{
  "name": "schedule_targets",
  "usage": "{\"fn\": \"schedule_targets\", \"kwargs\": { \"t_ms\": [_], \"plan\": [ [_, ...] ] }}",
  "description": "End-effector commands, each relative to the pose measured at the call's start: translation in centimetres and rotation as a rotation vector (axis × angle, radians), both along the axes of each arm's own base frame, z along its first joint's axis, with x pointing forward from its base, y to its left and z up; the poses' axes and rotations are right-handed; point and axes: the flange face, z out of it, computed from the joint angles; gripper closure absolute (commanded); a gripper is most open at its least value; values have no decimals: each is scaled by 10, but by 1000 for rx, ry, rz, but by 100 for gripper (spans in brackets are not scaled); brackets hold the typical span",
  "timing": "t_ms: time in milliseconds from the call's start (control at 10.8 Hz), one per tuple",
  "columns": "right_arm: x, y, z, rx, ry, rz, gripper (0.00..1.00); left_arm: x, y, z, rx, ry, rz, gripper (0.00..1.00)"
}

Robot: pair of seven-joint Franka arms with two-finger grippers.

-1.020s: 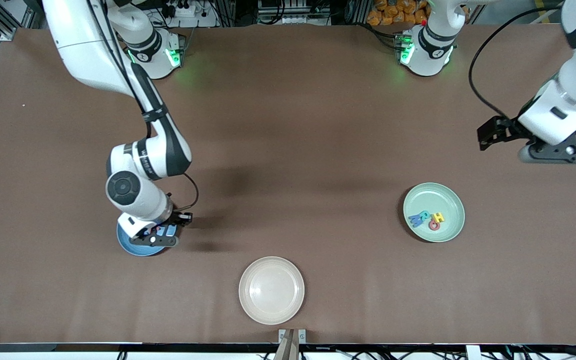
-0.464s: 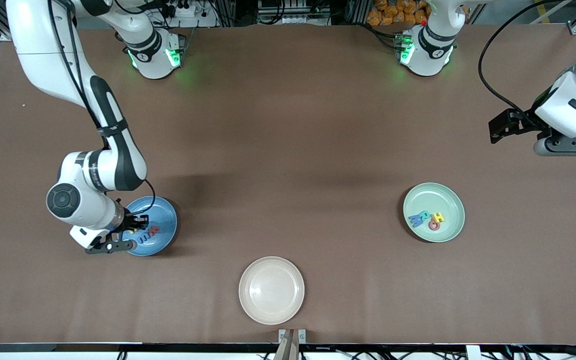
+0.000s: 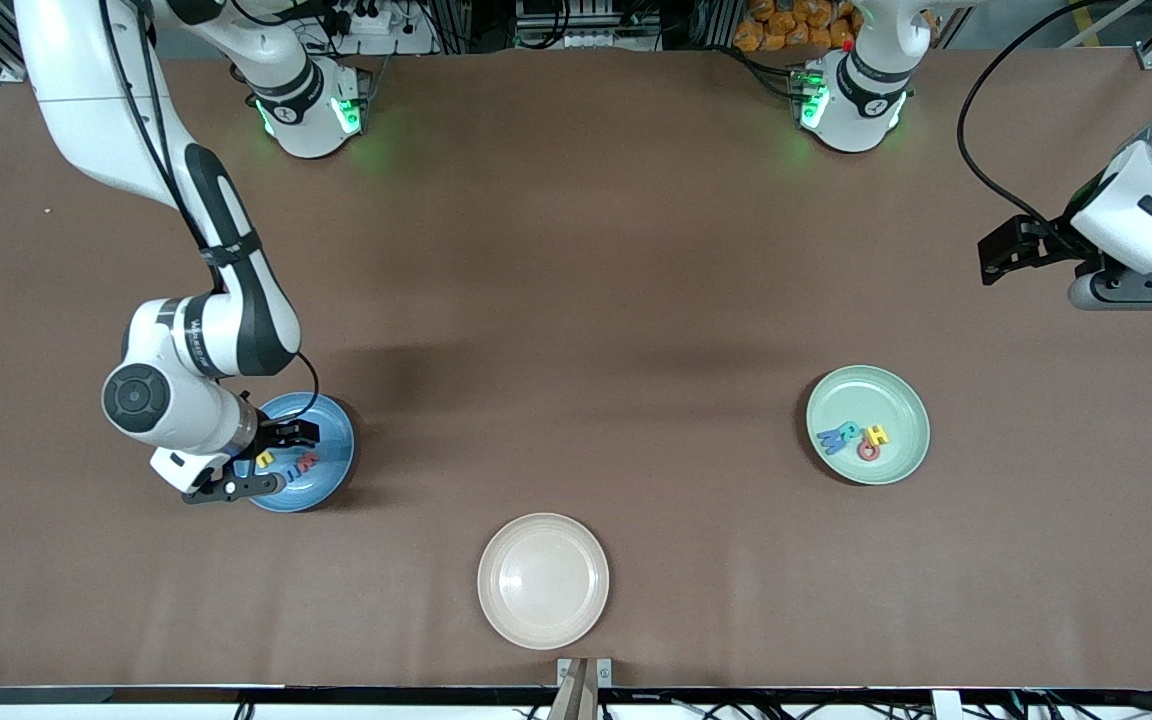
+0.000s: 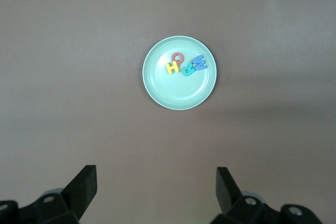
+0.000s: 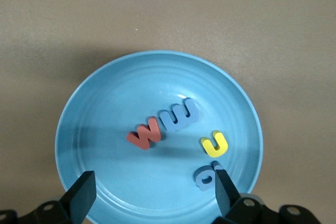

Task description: Sort upper and lower case letters into plates

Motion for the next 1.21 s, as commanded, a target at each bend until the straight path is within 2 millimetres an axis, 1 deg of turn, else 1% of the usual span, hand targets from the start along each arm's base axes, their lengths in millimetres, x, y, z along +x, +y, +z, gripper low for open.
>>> {"fn": "schedule_targets", "kwargs": {
  "t_ms": [0, 185, 278, 464, 556, 649, 742, 835, 1020, 1113],
  "plan": [
    [-38, -17, 37, 17, 5, 41, 0, -12, 2, 5, -18, 25, -27, 0],
    [-74, -21, 68, -6, -3, 84, 0, -15, 6, 7, -51, 32, -23, 0],
    [-90, -27, 85, -30, -16, 105, 0, -15, 8, 8, -54, 31, -20, 0],
    [-103, -32, 112, -20, -32, 101, 0, -15, 8, 8, -54, 31, -20, 0],
    [-106, -31, 127, -17, -34, 101, 0, -15, 8, 8, -54, 31, -20, 0],
    [-109, -25, 145, -17, -39, 102, 0, -15, 8, 8, -54, 31, -20, 0],
    [-109, -22, 168, -18, -43, 105, 0, -15, 7, 8, -52, 31, -23, 0],
    [-104, -27, 196, -20, -51, 96, 0, -15, 7, 9, -49, 29, -23, 0],
    [-90, -25, 264, -23, -67, 87, 0, -15, 8, 8, -46, 30, -23, 0],
    [-87, -27, 293, -22, -75, 80, 0, -15, 8, 9, -46, 29, -23, 0]
  ]
}}
